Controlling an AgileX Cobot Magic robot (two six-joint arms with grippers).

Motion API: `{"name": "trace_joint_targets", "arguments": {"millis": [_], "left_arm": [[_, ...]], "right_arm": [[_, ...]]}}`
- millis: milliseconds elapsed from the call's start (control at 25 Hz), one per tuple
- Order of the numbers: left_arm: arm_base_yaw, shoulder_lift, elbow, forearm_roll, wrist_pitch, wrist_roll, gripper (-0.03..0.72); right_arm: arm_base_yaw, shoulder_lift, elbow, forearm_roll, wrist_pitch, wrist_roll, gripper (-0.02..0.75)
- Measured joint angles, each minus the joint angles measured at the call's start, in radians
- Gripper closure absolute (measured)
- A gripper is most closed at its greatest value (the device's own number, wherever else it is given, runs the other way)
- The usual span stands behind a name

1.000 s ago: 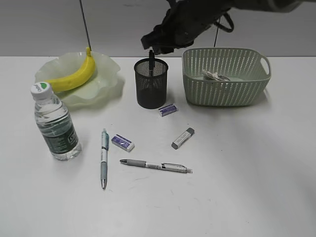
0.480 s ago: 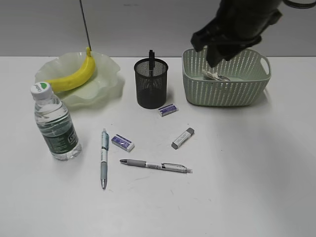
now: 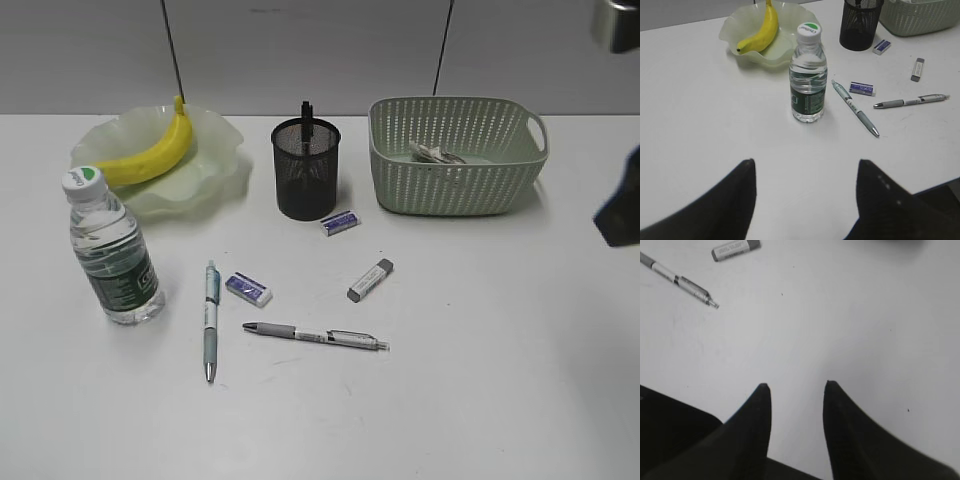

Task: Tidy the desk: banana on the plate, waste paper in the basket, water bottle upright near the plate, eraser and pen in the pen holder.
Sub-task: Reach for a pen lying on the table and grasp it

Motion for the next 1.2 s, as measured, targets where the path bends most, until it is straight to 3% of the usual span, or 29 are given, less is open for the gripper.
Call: {"name": "trace_joint_targets", "arguments": {"millis": [640,1040,1200], "left_arm": [[0.000,0.000,0.000,0.000,0.000,0.000,0.217],[0.000,0.115,-0.035,-0.013,-0.099,0.000,0.219],[0.000,0.324,-0.080,-0.112,-0.167,0.000,0.219]], "right_arm": [[0.000,-0.832,0.465,0.001,0.077,0.004,0.447],[0.000,-1.132,0.488,0.001,0.051,0.002,0.447],[0.000,-1.148,0.488,0.001,0.047,0.002,0.446]]}}
